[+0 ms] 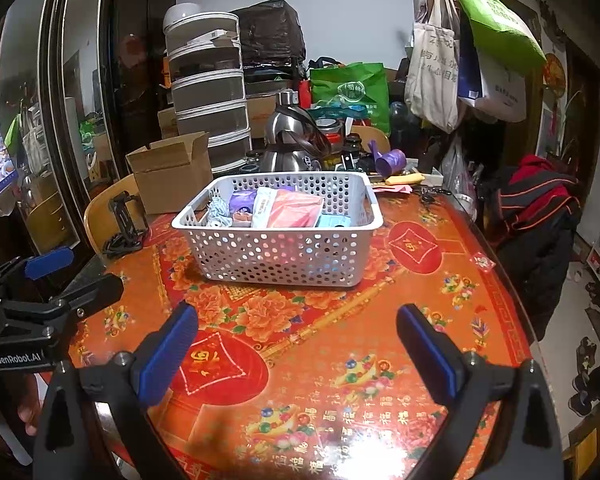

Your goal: Organize soft objects

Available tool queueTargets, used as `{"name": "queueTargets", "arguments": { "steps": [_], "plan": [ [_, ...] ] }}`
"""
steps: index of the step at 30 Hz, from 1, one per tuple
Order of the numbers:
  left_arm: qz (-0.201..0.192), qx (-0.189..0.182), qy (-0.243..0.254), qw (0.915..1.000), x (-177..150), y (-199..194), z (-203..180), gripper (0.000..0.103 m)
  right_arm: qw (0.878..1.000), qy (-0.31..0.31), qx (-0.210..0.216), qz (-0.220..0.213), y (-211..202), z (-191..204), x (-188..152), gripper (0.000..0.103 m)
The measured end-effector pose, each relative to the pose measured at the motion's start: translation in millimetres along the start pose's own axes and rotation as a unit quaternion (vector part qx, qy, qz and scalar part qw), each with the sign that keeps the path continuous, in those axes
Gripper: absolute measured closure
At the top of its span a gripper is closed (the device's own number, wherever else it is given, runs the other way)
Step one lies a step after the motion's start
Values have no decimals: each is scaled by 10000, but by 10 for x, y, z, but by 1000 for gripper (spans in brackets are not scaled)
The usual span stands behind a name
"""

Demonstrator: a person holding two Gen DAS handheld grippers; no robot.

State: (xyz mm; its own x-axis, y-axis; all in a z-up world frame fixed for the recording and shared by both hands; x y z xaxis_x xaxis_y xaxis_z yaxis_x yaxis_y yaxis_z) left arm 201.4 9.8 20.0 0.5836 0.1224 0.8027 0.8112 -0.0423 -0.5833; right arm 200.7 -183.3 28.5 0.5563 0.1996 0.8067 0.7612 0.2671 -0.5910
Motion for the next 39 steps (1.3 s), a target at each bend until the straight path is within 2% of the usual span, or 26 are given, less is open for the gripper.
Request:
{"name": "queueTargets", "arguments": {
  "steps": [39],
  "plan": [
    [62,-123,48,9999,-64,28,-8,0,10000,-44,-43,-5,-18,12,-3,4]
  ]
}}
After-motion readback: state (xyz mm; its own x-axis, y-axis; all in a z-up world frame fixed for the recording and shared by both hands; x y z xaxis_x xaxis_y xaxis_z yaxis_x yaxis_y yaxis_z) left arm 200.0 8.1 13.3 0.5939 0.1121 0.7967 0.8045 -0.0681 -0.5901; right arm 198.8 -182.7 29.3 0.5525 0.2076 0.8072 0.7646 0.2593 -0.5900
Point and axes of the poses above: each gripper's, at about its wrist camera, not at the fingertips, and y roughly the way its jaws point, z to its left, x to its top, the point moved 6 cm from there along y, roughly the way its jaws point, and after that the axes turned 5 degrees about -y, right-handed, at the moved point
